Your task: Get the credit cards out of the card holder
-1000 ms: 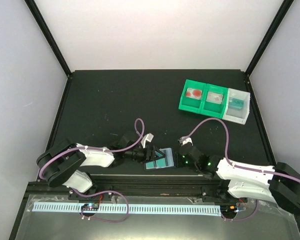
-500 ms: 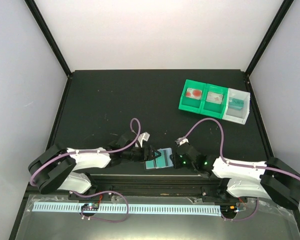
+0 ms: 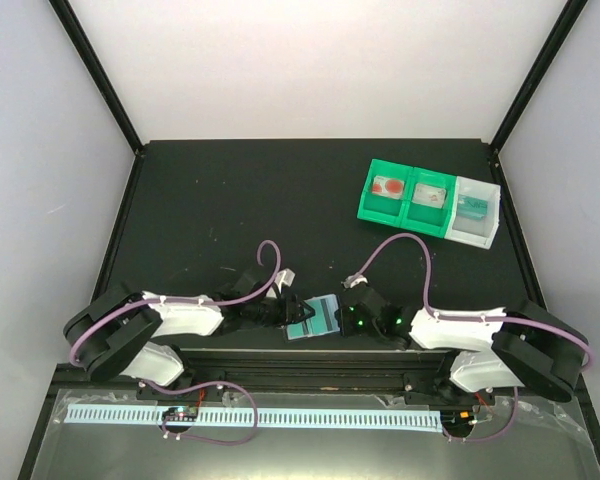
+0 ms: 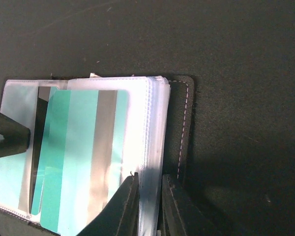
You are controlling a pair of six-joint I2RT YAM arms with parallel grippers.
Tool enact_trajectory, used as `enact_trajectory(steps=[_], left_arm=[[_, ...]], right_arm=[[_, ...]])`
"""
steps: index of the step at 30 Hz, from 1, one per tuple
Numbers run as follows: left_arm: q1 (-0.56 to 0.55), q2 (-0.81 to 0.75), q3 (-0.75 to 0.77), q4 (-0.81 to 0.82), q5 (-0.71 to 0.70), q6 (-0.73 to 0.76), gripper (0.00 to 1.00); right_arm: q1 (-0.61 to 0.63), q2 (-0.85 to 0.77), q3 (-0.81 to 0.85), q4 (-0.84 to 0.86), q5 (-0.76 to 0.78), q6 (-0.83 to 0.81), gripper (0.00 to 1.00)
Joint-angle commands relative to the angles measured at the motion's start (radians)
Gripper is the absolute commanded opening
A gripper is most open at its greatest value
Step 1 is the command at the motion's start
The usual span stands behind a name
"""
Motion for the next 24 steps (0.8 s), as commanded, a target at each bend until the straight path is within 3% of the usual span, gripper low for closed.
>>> enact_trajectory(steps=[1,13,24], left_arm=[[0.004,0.033,-0.001,0.034,0.002,-0.008,0.48],[0.007,0.049,0.003,-0.018,-0.038,-0.032,0.39],[0.01,0.036,-0.025,0.062,-0.009,-0.055,0.08]], right_arm=[[-0.003,0.036,-0.001,-0.017,-0.035,0.006,0.13],[0.045,0.059,0.0,0.022,-0.064,0.038,0.07],[0.046,0.064,-0.006,0.022,-0.053,0.042,0.06]])
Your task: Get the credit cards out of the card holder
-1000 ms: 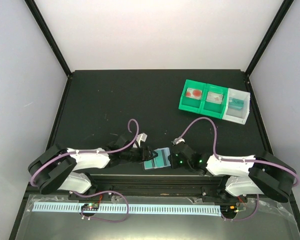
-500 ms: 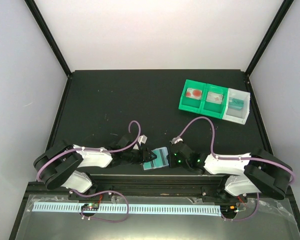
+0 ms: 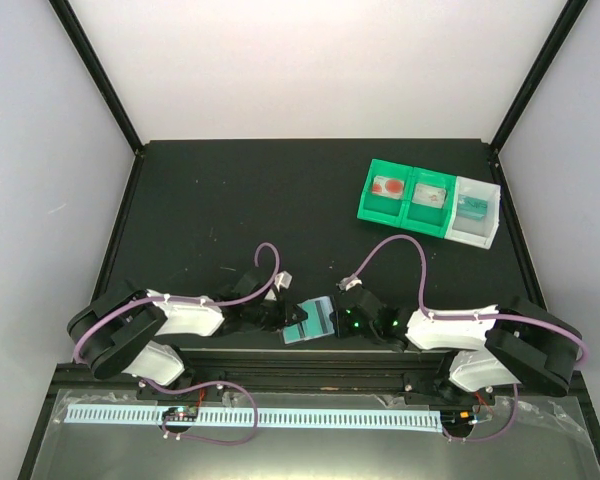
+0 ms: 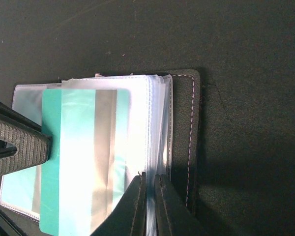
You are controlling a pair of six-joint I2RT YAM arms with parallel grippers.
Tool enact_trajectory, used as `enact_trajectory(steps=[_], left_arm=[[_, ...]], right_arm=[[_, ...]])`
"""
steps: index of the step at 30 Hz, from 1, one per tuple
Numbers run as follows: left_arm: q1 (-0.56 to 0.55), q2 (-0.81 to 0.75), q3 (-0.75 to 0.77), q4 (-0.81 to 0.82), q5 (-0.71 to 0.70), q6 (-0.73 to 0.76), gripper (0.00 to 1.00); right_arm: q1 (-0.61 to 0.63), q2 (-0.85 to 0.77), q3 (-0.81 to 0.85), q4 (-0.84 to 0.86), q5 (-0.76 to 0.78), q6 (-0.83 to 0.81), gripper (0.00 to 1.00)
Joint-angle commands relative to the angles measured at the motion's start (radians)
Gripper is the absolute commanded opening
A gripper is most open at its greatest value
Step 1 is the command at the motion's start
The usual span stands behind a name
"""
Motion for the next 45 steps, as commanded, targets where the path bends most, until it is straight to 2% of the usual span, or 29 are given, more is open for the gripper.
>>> enact_trajectory(steps=[1,12,21,30,39,45], left_arm=[[0.01,-0.001,-0.015,0.06,0.011,-0.006,0.04],[0.05,-0.031,-0.059,0.075,0.02,-0.01,0.02],[0.063,-0.135,-0.059,-0.019,-0.012,0.027,0.02],[0.063,-0.308,-0.022,-0.249,-0.161,0.112,0.02],[0.058,-0.478,-0.037,-0.32,-0.281,0.22,0.02],[0.001,-0.635,-0.087,-0.261,-0.384,0.325,0.02]], right_arm=[[0.013,0.023,-0.01,-0.044,-0.025,0.009,0.06],[0.014,0.032,-0.014,-0.046,-0.01,0.014,0.06],[0.014,0.04,-0.002,-0.054,-0.011,0.018,0.06],[0.015,0.031,0.04,-0.099,-0.007,0.015,0.06],[0.013,-0.065,0.115,-0.194,-0.049,0.06,0.1],[0.011,-0.147,0.251,-0.399,0.006,0.171,0.13]])
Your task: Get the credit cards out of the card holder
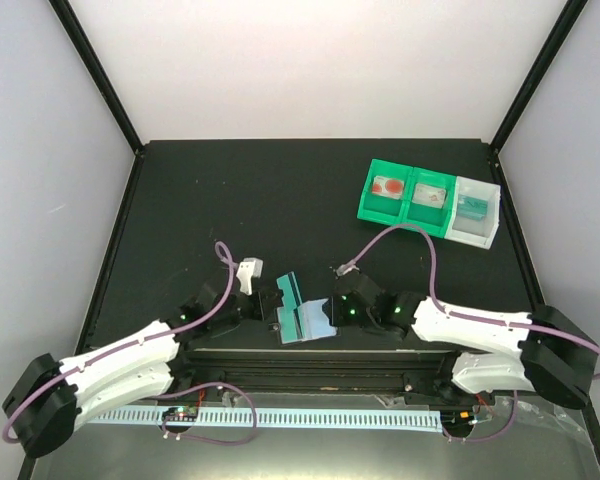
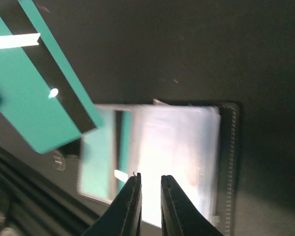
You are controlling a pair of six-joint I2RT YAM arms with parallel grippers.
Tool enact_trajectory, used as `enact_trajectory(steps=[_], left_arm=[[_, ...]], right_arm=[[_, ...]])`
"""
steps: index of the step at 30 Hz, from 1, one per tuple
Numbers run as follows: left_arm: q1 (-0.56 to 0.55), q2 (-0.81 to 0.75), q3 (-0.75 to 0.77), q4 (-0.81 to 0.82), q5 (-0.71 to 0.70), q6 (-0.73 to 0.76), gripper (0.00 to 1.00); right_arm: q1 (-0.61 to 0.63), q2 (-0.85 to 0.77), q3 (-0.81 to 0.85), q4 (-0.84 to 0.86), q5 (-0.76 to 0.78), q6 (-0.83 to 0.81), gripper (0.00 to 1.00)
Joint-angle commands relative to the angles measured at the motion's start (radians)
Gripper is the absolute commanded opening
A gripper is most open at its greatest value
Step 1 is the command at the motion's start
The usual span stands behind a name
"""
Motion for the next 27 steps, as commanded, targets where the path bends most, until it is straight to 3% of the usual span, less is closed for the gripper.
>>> enact_trajectory(steps=[1,10,19,27], left_arm=[[-0.055,-0.114,-0.031,0.038,-0.119,0.128,0.02],[-0.158,-0.216,-0.028,0.045,-0.256,0.347,0.02],[-0.268,-0.179,-0.013,0.101,-0.342,0.472,0.02],[-0.354,-0.13,0.0,0.115,-0.436,0.526,0.02]], right_arm=[[0.005,-0.062,0.121,-0.169,0.053,0.116,0.14],[-0.002,-0.137,0.294,-0.302,0.061,0.329,0.24],[-0.004,-0.137,0.315,-0.184,-0.031,0.447,0.3],[-0.003,-0.069,0.357,-0.198,-0.072,0.483,0.32]])
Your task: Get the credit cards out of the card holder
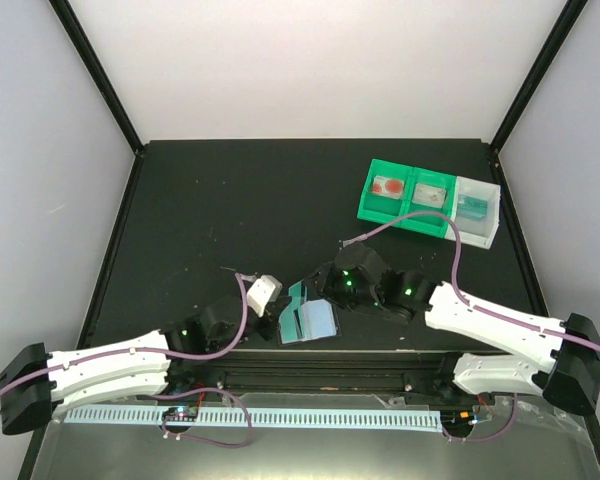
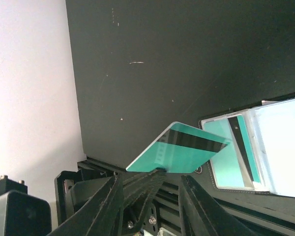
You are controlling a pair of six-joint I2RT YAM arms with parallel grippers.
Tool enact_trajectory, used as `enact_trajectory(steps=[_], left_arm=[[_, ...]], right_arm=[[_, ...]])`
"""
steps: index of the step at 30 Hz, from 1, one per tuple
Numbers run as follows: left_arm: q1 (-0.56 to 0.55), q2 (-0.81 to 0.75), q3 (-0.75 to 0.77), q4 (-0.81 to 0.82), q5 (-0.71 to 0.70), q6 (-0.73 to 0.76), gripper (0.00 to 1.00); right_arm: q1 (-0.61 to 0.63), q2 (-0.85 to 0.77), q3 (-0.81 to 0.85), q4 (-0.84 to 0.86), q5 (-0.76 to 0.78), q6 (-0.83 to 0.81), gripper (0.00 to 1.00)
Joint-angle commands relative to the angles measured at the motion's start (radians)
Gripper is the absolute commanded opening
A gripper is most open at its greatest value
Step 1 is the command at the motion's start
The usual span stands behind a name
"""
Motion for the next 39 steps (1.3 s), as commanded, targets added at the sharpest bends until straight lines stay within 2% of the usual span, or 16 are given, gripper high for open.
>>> enact_trajectory(steps=[1,18,21,26,28,31,33,36,39], left_arm=[[-0.043,0.021,0.034,0.054,-0.088,0.069,0.02],[-0.255,0.066,0.044,0.113,-0.34,0.207,0.01],[-0.279,0.101,0.059,0.097,-0.397,0.213,0.01],[-0.294,0.153,0.078,0.075,-0.443,0.197,0.02],[-0.294,0.156,0.086,0.048,-0.477,0.151,0.03],[-0.293,0.142,0.095,0.002,-0.501,0.069,0.1],[-0.285,0.119,0.097,-0.02,-0.483,0.027,0.19],[-0.251,0.064,0.085,-0.029,-0.404,-0.025,0.37],[-0.202,0.006,0.063,-0.024,-0.321,-0.056,0.48]], right_arm=[[-0.002,0.029,0.031,0.02,-0.039,0.045,0.32],[-0.003,0.1,0.031,0.009,-0.081,0.056,0.32],[-0.003,0.1,0.024,0.019,-0.088,0.052,0.25],[-0.002,0.09,0.009,0.037,-0.086,0.034,0.03],[-0.003,0.083,0.0,0.046,-0.078,0.02,0.01],[-0.002,0.068,-0.025,0.068,-0.056,-0.01,0.01],[-0.002,0.052,-0.045,0.087,-0.034,-0.045,0.01],[-0.003,0.026,-0.065,0.102,0.018,-0.122,0.01],[-0.008,0.001,-0.077,0.099,0.077,-0.225,0.01]])
